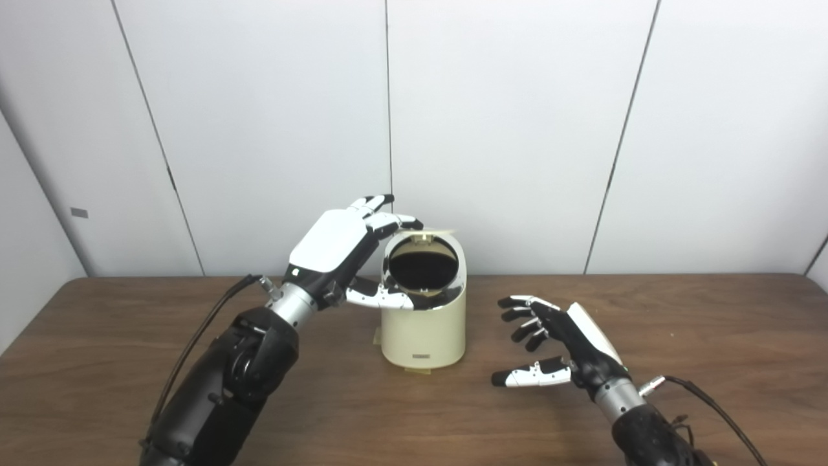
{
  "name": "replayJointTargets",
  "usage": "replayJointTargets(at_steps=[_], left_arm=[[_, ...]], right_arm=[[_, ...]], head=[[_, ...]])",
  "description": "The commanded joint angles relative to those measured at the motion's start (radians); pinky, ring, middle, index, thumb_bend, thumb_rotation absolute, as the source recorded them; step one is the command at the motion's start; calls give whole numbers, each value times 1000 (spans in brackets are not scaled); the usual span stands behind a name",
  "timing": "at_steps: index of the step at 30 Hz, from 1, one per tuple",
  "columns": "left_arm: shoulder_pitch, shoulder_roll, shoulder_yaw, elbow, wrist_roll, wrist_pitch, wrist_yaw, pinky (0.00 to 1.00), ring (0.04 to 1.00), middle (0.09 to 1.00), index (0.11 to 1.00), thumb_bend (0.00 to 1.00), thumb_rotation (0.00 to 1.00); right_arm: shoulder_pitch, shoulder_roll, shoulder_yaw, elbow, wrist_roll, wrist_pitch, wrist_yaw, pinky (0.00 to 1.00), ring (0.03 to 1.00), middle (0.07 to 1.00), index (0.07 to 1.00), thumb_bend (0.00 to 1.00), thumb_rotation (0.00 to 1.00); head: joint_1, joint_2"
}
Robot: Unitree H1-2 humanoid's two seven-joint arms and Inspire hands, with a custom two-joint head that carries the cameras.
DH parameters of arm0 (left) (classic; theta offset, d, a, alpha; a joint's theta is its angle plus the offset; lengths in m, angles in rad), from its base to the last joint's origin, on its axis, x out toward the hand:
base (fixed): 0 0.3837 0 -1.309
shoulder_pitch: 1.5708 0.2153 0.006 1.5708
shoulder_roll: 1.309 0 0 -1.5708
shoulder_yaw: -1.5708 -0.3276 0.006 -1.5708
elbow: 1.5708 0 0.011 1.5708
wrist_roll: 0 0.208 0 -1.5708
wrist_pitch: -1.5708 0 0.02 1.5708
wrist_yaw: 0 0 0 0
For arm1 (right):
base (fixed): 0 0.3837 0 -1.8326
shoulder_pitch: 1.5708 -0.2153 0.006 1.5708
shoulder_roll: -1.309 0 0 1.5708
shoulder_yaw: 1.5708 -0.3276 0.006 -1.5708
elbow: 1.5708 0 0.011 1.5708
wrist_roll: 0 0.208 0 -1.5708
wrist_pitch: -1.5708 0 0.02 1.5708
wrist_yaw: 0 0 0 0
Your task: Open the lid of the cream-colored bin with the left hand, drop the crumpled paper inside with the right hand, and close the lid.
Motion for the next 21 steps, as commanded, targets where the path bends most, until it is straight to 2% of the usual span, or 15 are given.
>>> replayJointTargets(at_steps=[1,8,14,21], left_arm=[[-39,19,4,-41,10,-18,7,1000,977,823,834,915,653],[-37,41,-27,-45,85,-29,20,1000,993,834,828,914,633],[-34,41,-32,-39,98,-49,26,1000,990,831,818,921,631],[-30,41,-43,-37,98,-68,14,1000,983,825,818,925,655]], right_arm=[[-36,-5,-4,-35,-3,0,-16,503,613,740,783,867,262],[-38,-6,-1,-38,-7,14,-12,494,603,735,780,855,287],[-40,-4,1,-38,-15,17,-19,499,606,730,779,847,258],[-40,-5,4,-39,-12,22,-14,510,615,736,782,856,281]], head=[[-1,3],[-4,5],[-6,6],[-9,9]])
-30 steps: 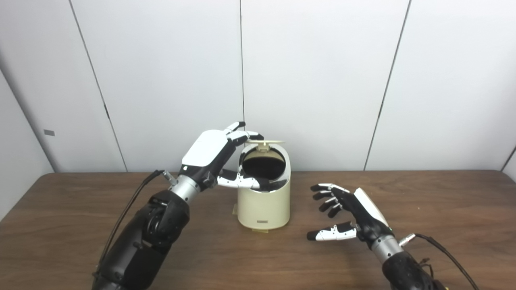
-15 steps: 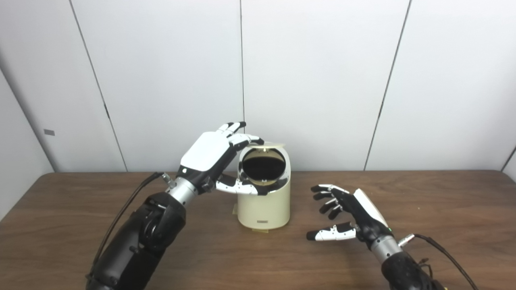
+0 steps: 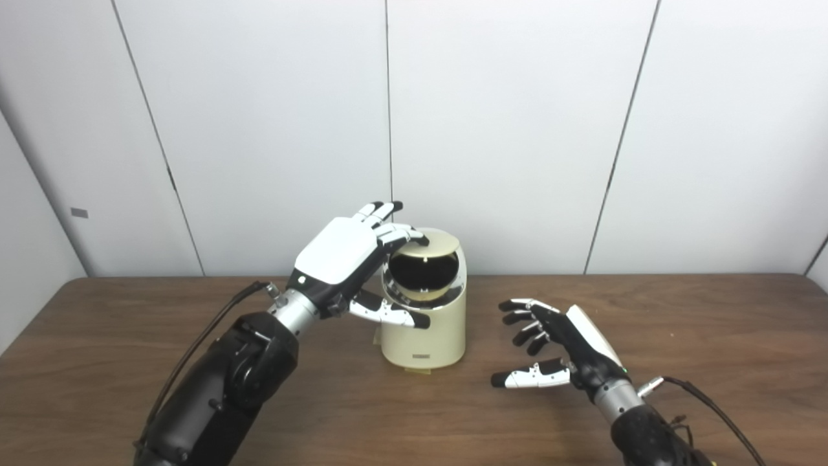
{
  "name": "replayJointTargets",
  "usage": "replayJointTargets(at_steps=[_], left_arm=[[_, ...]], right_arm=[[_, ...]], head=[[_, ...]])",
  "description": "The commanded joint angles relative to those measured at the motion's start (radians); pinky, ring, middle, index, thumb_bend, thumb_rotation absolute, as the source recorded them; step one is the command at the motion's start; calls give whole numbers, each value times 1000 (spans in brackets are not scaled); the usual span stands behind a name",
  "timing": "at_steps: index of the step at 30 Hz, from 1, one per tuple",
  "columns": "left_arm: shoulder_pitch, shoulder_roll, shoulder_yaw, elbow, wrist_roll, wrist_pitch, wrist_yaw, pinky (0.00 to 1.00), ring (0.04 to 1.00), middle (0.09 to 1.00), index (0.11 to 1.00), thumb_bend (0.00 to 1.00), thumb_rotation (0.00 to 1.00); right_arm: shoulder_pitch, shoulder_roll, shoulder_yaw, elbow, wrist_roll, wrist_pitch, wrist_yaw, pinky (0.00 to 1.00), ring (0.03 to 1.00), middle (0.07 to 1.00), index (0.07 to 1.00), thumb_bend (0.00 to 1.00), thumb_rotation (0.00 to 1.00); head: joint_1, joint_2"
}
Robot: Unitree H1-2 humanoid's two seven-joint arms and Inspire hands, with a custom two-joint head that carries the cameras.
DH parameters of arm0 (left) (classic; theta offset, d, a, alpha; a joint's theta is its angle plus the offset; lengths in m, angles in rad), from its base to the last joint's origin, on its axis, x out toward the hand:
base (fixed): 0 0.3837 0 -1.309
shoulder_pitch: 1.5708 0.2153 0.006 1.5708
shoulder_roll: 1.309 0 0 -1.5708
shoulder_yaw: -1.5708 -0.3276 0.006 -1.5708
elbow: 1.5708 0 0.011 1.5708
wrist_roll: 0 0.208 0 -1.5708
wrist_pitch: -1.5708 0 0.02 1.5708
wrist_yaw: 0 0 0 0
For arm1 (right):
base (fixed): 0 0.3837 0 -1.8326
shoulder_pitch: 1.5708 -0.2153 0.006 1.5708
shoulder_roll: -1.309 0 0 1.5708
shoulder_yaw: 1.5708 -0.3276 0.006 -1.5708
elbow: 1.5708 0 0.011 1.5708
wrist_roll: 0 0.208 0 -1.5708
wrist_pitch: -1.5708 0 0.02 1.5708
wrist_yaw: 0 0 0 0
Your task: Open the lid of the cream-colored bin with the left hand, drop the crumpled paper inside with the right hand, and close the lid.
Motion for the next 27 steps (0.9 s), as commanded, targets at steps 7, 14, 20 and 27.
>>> replayJointTargets(at_steps=[7,14,20,27], left_arm=[[-29,18,-8,-20,-2,-37,-3,995,968,804,806,937,658],[-12,23,-8,-32,2,-51,-15,976,961,790,798,941,628],[2,29,-8,-52,16,-42,-33,992,959,792,799,952,617],[8,40,-8,-63,37,-40,-45,1000,946,787,794,953,611]], right_arm=[[-39,-5,-7,-34,4,-16,-20,504,612,737,779,860,279],[-39,-5,-7,-35,1,-16,-23,510,613,732,780,860,278],[-37,-4,-7,-38,5,-15,-20,502,611,738,782,856,277],[-36,-5,-8,-40,5,-14,-21,501,609,736,781,855,268]], head=[[-2,4],[-2,7],[-2,12],[0,18]])
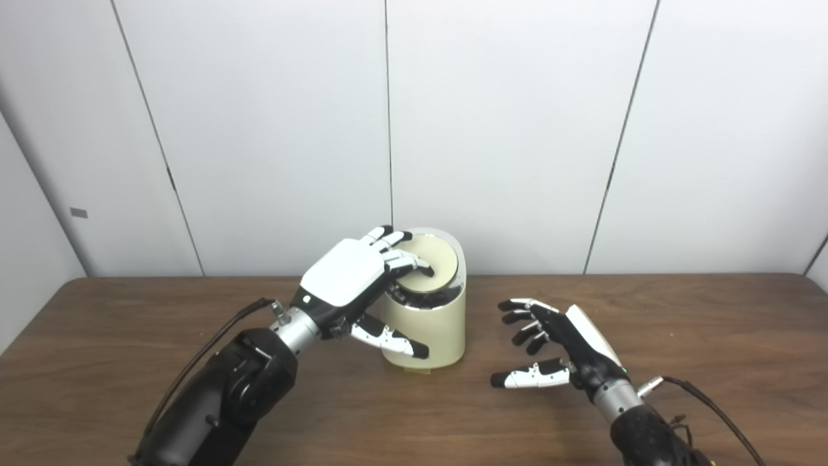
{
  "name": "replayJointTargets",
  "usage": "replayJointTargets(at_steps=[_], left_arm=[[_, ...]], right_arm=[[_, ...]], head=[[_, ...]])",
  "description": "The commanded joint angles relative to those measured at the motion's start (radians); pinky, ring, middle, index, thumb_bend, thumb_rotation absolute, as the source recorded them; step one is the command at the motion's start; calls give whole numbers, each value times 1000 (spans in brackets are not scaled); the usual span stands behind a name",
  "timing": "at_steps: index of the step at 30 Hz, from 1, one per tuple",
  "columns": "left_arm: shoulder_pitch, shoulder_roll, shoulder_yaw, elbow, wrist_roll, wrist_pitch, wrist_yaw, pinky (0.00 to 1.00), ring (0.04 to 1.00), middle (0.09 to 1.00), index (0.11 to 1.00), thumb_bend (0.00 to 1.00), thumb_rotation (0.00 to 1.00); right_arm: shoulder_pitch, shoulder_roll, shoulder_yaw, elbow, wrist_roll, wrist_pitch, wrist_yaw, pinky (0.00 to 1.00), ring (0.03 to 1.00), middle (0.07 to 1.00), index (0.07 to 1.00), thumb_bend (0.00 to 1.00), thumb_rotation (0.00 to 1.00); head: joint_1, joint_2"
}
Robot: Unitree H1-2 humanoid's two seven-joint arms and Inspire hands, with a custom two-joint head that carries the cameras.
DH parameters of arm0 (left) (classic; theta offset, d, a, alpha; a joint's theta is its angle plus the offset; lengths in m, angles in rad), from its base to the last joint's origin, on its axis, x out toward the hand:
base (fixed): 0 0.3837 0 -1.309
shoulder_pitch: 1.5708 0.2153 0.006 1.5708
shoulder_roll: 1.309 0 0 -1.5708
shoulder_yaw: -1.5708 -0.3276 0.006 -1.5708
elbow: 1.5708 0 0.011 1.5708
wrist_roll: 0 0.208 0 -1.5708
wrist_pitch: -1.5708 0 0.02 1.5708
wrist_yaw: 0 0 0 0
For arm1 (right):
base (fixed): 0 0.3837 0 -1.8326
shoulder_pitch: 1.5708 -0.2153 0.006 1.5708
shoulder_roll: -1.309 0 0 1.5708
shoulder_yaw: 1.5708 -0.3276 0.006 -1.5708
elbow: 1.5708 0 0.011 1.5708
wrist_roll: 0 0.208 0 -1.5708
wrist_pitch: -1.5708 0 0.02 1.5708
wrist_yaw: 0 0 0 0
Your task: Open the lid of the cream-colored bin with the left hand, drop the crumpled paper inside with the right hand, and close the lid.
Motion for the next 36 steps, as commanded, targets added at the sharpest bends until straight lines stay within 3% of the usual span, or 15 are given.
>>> replayJointTargets(at_steps=[1,9,20,36], left_arm=[[-28,23,7,-30,11,-1,1,1000,942,784,791,955,612],[-25,24,3,-37,33,34,-42,1000,938,766,770,953,612],[-44,23,-51,-45,114,131,-160,1000,948,744,744,981,618],[-57,35,-124,-39,171,177,-208,1000,937,720,711,993,646]], right_arm=[[-36,-6,-9,-34,3,-17,-21,501,608,735,782,854,270],[-34,-4,-9,-37,9,-18,-20,508,614,739,782,860,286],[-30,-5,-10,-48,7,-6,-17,508,612,734,783,860,301],[-22,-3,-11,-54,9,-11,-21,502,605,733,780,857,295]], head=[[-1,1],[-2,5],[-4,6],[-5,10]])
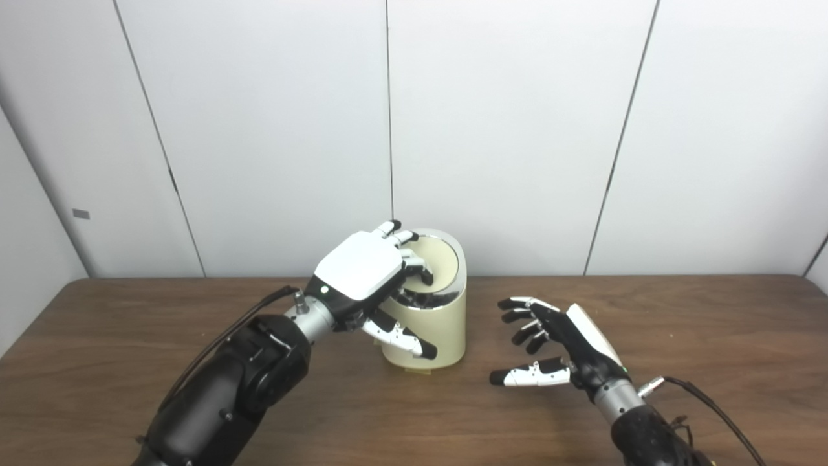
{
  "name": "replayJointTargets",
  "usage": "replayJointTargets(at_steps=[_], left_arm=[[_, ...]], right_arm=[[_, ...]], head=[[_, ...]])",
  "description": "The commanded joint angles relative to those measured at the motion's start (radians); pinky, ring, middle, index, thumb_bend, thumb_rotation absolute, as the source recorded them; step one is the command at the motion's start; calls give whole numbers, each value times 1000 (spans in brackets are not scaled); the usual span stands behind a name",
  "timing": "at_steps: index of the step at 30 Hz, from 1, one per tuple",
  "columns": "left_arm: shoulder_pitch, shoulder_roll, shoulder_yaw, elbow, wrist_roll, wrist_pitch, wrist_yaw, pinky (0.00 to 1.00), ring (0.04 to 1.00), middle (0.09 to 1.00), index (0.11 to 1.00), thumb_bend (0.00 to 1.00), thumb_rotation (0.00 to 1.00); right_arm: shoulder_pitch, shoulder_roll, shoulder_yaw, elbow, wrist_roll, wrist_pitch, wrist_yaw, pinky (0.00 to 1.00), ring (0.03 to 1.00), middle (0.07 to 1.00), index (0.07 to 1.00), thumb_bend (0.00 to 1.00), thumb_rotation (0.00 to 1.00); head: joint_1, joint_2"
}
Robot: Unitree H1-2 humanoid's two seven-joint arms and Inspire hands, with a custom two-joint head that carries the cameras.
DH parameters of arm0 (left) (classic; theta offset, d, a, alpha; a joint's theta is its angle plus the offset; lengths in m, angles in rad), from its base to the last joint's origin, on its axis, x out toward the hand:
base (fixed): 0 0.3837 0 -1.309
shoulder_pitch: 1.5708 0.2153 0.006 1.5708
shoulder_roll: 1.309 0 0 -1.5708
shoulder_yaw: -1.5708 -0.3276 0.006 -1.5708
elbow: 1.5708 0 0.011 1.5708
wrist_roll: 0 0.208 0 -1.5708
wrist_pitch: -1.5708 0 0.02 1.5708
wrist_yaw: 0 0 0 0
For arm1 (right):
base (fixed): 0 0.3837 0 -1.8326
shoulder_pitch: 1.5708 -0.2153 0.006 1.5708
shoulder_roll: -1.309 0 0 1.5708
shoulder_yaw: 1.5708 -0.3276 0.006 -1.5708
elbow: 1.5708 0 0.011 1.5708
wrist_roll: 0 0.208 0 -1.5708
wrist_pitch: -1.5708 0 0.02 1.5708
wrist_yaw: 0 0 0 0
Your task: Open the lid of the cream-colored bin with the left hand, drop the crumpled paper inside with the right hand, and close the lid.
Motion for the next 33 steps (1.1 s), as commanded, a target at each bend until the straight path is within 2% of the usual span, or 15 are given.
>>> replayJointTargets(at_steps=[1,8,12,21,29,33], left_arm=[[-4,21,-30,27,37,24,-85,1000,940,720,711,996,648],[-7,16,-64,35,66,37,-114,1000,917,707,696,1000,659],[-7,16,-81,41,61,43,-139,1000,922,707,698,1000,662],[-7,24,-103,52,53,49,-148,1000,904,697,692,1000,671],[-6,29,-90,29,24,60,-177,1000,919,720,710,1000,675],[5,35,-53,4,-22,64,-153,1000,922,730,715,993,642]], right_arm=[[-30,-4,-10,-33,6,-15,-20,502,604,731,779,857,297],[-31,-3,-12,-30,7,-14,-21,507,613,740,779,843,263],[-32,-5,-10,-30,1,-11,-21,504,610,739,780,836,270],[-34,-5,-11,-32,1,-6,-21,505,608,731,778,847,297],[-33,-5,-11,-40,-2,7,-19,512,612,729,781,833,287],[-35,-7,-11,-33,0,-5,-23,509,607,723,778,837,291]], head=[[-1,2],[0,2],[-1,4],[0,6],[3,6],[4,5]])
